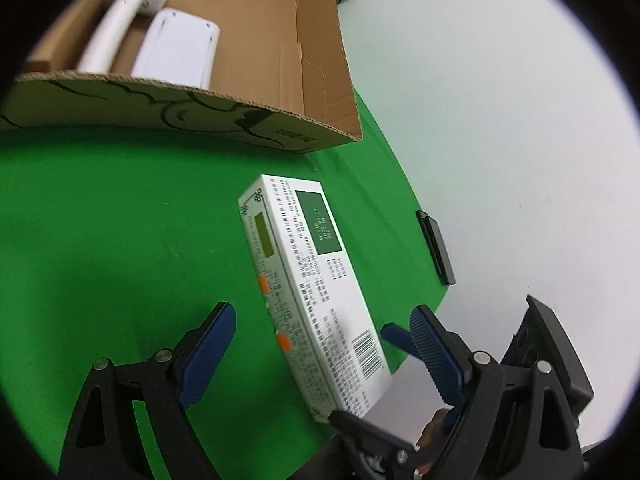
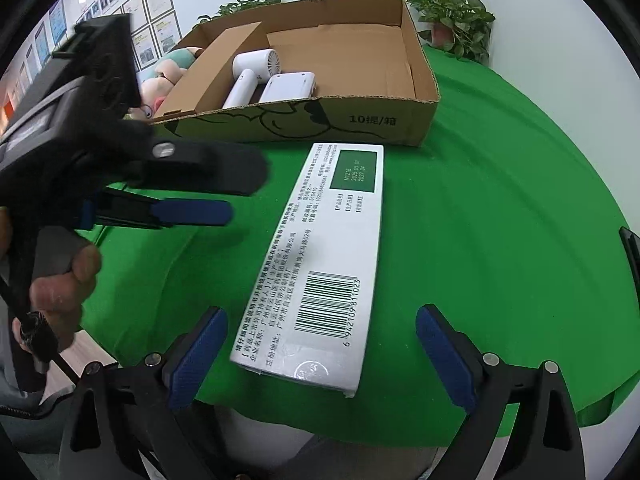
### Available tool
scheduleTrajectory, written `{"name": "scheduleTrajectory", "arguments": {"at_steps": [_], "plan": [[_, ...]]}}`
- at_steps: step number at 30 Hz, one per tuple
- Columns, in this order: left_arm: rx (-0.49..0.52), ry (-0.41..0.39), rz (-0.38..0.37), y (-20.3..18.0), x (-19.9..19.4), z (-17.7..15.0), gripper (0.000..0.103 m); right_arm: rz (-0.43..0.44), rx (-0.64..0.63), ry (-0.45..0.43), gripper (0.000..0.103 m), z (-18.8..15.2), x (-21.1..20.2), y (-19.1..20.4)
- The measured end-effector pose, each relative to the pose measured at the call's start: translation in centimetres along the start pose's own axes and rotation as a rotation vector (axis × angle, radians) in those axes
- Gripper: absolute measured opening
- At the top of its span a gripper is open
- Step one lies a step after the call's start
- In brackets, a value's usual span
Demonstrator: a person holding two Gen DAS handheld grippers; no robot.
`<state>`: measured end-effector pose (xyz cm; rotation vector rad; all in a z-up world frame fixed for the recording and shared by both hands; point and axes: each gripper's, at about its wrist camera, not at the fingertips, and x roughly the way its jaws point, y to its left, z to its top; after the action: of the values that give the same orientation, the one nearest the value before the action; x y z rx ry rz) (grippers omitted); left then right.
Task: Organize objects
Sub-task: 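Move the right gripper to the white medicine box and close on it, then lift the medicine box upright with the right gripper and carry it over the tray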
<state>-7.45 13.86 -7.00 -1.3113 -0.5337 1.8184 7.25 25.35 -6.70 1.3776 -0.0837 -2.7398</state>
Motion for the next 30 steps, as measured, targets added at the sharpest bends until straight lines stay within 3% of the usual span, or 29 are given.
{"name": "scheduleTrajectory", "arguments": {"at_steps": [4, 7, 12, 19, 24, 26, 30], "plan": [[-0.037, 0.030, -0.026, 0.5, 1.3, 0.0, 0.089, -0.015, -0.013, -0.032, 0.072, -0.1, -0.6, 0.2], [-0.047, 0.035, -0.031, 0.6, 1.6, -0.3, 0.089, -0.010, -0.001, -0.004, 0.061, -0.4, -0.3, -0.1], [-0.059, 0.041, -0.037, 0.7, 2.0, -1.1, 0.089, 0.039, 0.040, -0.001, 0.061, -0.5, -0.4, -0.5], [-0.062, 0.012, -0.040, 0.7, 1.8, -1.6, 0.086, 0.285, 0.218, 0.037, 0.061, -0.6, 0.0, -2.4], [-0.074, -0.010, -0.027, 0.8, 1.6, -2.5, 0.068, 0.285, 0.211, 0.036, 0.061, -0.7, 0.0, -1.8], [-0.077, -0.034, -0.017, 0.9, 1.2, -2.8, 0.049, 0.270, 0.188, 0.035, 0.061, -0.6, -0.1, -1.3], [-0.061, -0.068, -0.012, 0.5, 0.3, -3.0, 0.042, 0.258, 0.143, 0.026, 0.060, -0.4, -0.5, -0.4]]}}
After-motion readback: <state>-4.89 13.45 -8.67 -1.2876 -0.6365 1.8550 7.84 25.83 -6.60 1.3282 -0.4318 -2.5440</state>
